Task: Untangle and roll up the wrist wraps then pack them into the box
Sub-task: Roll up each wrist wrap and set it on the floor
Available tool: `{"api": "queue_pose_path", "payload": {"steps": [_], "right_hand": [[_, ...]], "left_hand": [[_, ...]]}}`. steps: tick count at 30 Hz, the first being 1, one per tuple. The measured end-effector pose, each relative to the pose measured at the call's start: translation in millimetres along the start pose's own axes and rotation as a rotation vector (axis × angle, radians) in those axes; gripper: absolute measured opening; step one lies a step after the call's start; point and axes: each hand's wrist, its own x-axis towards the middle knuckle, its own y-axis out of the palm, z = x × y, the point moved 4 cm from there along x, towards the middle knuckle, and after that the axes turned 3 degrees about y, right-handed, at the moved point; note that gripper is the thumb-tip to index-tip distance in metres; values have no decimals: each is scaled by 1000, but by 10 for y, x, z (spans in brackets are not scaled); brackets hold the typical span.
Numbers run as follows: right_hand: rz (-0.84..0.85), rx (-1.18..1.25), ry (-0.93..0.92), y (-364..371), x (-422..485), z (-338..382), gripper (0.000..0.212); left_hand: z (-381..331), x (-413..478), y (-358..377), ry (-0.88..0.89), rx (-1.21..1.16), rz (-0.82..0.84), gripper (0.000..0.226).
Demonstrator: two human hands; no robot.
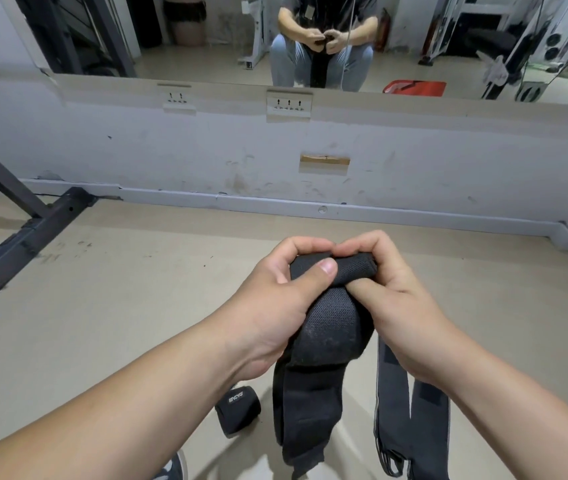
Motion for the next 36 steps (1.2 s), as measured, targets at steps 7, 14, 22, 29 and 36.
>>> {"api": "queue_pose_path", "payload": {"steps": [7,14,22,29,36], "right_hand": [[101,158,218,-85,-15,-93,55],[59,121,107,-125,3,-85,23],[126,23,13,-110,-25,-57,30],[196,80,88,-82,-17,-37,19],[135,98,231,-49,13,-160,43]], "left_hand": [[-78,-53,45,344,533,15,28],[-36,12,-2,174,344,-64,58],[124,95,4,-192,185,65,65],[35,34,-6,1,281,-63,20],[-115,-22,-10,280,581,2,23]]}}
